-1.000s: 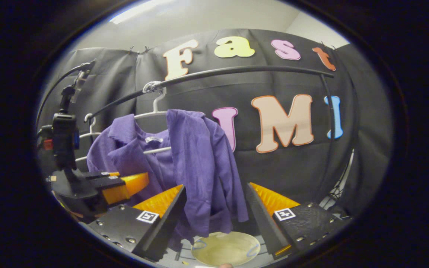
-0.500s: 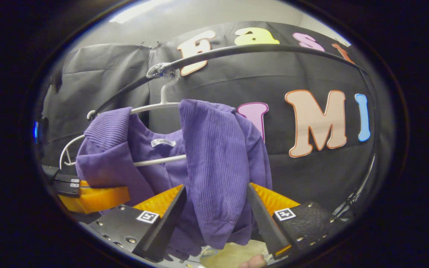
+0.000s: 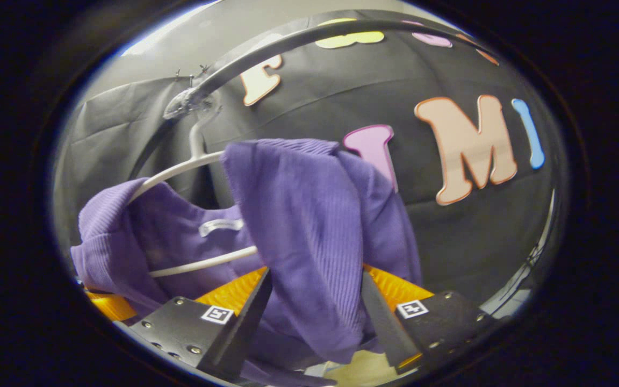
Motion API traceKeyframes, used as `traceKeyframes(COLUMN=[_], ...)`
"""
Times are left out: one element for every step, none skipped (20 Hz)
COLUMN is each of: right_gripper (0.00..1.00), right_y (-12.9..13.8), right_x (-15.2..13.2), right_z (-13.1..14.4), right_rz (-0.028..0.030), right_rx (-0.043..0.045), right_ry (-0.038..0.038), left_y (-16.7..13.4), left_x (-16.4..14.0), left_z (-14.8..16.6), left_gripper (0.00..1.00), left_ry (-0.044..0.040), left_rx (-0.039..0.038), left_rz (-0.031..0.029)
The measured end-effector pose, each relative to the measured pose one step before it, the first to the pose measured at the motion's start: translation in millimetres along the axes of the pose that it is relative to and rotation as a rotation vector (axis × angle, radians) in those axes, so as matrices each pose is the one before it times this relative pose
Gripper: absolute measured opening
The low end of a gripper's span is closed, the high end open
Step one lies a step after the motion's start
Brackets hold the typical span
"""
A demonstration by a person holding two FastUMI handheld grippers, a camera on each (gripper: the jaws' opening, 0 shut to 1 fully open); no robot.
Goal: Grasp the clothes on the hanger with both hands and then place them into the laundry hamper below.
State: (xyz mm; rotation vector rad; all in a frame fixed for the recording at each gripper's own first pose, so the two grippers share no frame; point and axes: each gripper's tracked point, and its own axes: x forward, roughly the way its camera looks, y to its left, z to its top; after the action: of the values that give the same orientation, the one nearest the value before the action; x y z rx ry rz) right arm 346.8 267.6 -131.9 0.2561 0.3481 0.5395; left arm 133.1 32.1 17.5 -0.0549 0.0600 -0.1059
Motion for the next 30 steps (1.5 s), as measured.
traceKeyframes(right_gripper=[0.69, 0.51, 0.32, 0.13, 0.21, 0.06, 0.06, 0.06, 0.06, 0.06, 0.06, 0.06, 0.06, 0.06, 0.06, 0.06, 0.06, 0.06, 0.06, 0.06, 0.06, 0.06, 0.06, 0.0, 0.06, 0.06, 0.06, 0.04, 0.17, 0.17], right_y=[4.62, -3.32, -6.85, -5.87, 0.01, 1.32, -2.36, 4.13, 2.42, -0.96, 1.94, 4.59, -3.19, -3.26, -0.02, -1.97, 0.5, -3.53, -3.2, -0.92, -1.3, 0.2, -1.01, 1.52, 8.48, 2.5, 0.5, -1.14, -3.99, -6.23], right_x=[-0.88, 3.23, 4.06, 2.91, -1.73, 0.54, 2.38, -3.04, -1.04, -4.86, -3.64, -2.55, -4.24, -3.73, -1.97, -2.21, -1.62, -1.68, -1.77, -1.76, -2.92, -0.17, 0.19, 0.72, 2.87, 4.61, 4.2, 6.64, 4.16, 4.94], right_z=[-6.08, -2.08, 0.56, -2.07, 0.92, -0.67, -0.49, -0.83, -0.93, 3.67, 2.54, 3.96, 2.96, 2.75, 0.92, 2.46, 0.87, 1.09, 3.43, 3.94, 4.01, -1.13, -2.73, 0.08, -1.65, -6.55, -7.53, -11.3, -4.52, -0.73], right_rz=[0.00406, -0.02746, -0.03568, -0.02964, -0.0114, 0.00549, -0.0035, 0.02, 0.00434, -0.01412, 0.00666, 0.01487, -0.01448, -0.01383, -0.00515, -0.00991, -0.00189, -0.02048, -0.01634, -0.00775, -0.01106, -0.00086, -0.00777, 0.00516, 0.03207, 0.0082, 0.0057, -0.00281, -0.0134, -0.02246], right_rx=[0.02021, 0.02406, 0.02803, 0.04005, 0.04426, 0.0221, -0.00778, -0.01434, -0.02038, -0.01986, -0.0083, -0.00117, -0.01183, -0.00602, -0.00072, 0.00112, -0.00213, -0.00633, -0.01149, -0.0135, -0.01141, -0.00778, -0.00151, 0.01368, 0.02752, 0.02153, 0.02594, 0.02152, 0.0089, -0.00624], right_ry=[0.01651, 0.01168, 0.00202, 0.01946, 0.01638, 0.01377, 0.00284, 0.00432, -0.00079, -0.01761, -0.0196, -0.02003, -0.01776, -0.01168, -0.00202, -0.00811, -0.00179, -0.00204, -0.01255, -0.01261, -0.01476, 0.01546, 0.01202, 0.00415, 0.00173, 0.02791, 0.03059, 0.04999, 0.01482, 0.00139], left_y=[1.07, 0.8, 0.26, -0.15, 3.06, 3.76, -0.05, -0.27, -0.2, 0.51, 2.65, 4.02, 4.09, 4.45, 4.73, 5.16, 5.38, 6.88, 7.27, 7.75, 7.44, 7.63, 7.35, 5.31, 5.61, 4.55, 5.43, 3.75, 3.26, 4.56], left_x=[-3.18, -4.05, -2.06, -2.87, -3.7, -2.17, -2.12, -3.41, -1.84, -3.21, -2.82, -4.09, -6.56, -4.38, -5.25, -3.91, -3.12, -2.45, -2.06, -0.38, -0.9, -0.24, 0.23, -0.57, -0.23, 0.49, 0.67, 1.18, 0.68, 1.42], left_z=[2.74, 3.85, 5.48, 1.55, -3.58, -1.97, 0.03, 1.45, 3.67, 4.84, 2.42, 2.5, 2.41, 5.02, 5.1, 3.29, 1.84, 1.67, 0.85, -0.53, 1.79, 1.13, 0.7, 2.39, 2.84, 2.23, 0.0, 1.55, 2.75, 0.78], left_gripper=[0.0, 0.01, 0.0, 0.01, 0.0, 0.0, 0.0, 0.0, 0.0, 0.0, 0.0, 0.0, 0.0, 0.0, 0.0, 0.0, 0.02, 0.01, 0.0, 0.0, 0.0, 0.0, 0.0, 0.0, 0.0, 0.0, 0.02, 0.0, 0.0, 0.0], left_ry=[-0.00195, -0.00456, -0.01147, -0.00062, 0.01071, 0.01383, 0.01474, 0.00472, -0.00763, -0.00895, -0.00149, 0.00249, 0.0011, -0.00056, -0.002, 0.00158, 0.0015, 0.00489, 0.00297, 0.00606, 0.00303, 0.00422, 0.00043, -0.00365, -0.00719, -0.00279, 0.00275, -0.0073, -0.00718, -0.00354], left_rx=[-0.00858, -0.01481, -0.02608, -0.02348, -0.0063, 0.00583, 0.00812, 0.00453, 0.00549, 0.00604, 0.00302, 0.00067, 0.00128, 0.0058, 0.0071, 0.0059, 0.00849, 0.00442, 0.00072, -0.00457, -0.00277, 0.00117, 0.00011, 0.00475, 0.00279, 0.00351, 0.00324, 0.00367, 0.00758, 0.00725], left_rz=[0.00135, -0.0003, -0.00407, -0.00668, 0.00462, 0.01001, 0.0017, -0.00494, -0.0042, -0.00263, -0.0011, 0.00343, 0.00676, 0.00341, 0.00639, 0.00737, 0.00761, 0.00967, 0.01312, 0.00869, 0.01017, 0.01234, 0.0117, 0.00197, 0.0046, 0.00394, 0.00544, 0.00235, -0.00078, 0.00397])
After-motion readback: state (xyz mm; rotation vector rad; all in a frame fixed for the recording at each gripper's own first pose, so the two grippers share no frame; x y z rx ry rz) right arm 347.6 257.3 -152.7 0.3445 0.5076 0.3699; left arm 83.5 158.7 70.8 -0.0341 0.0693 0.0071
